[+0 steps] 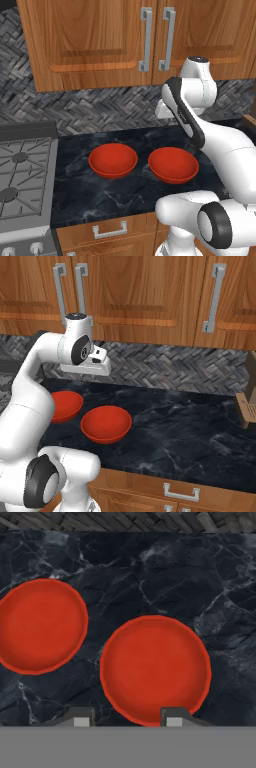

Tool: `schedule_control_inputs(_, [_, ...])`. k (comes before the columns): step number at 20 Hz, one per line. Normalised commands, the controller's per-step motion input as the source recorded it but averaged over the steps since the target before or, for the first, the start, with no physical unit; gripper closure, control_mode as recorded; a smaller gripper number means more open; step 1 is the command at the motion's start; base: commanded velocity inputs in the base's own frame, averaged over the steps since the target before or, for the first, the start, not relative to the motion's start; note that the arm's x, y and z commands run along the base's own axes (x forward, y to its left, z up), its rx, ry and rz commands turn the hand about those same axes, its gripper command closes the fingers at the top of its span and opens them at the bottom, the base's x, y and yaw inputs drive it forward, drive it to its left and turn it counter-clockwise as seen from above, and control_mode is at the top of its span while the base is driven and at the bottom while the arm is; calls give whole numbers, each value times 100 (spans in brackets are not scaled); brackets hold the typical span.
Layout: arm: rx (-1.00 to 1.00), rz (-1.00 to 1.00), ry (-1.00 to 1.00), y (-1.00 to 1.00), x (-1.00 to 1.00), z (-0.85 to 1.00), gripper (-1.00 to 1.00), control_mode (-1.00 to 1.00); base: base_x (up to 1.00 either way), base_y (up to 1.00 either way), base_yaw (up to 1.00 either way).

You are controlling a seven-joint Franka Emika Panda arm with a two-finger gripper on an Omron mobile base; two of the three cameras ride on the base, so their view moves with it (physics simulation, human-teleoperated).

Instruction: Open the cabinet. Pick the bowls from the counter and place them in the cabinet. Then close the cabinet.

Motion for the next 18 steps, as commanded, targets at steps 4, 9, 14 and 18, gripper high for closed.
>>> schedule_control_inputs(4, [0,0,-8,0,-18,0,-100,-100,0,0,0])
schedule_control_inputs(9, [-3,0,-19,0,-23,19,-100,-100,0,0,0])
schedule_control_inputs(14, [-6,0,-22,0,-23,45,-100,-100,0,0,0])
schedule_control_inputs(18, [-4,0,-17,0,-27,56,-100,-100,0,0,0])
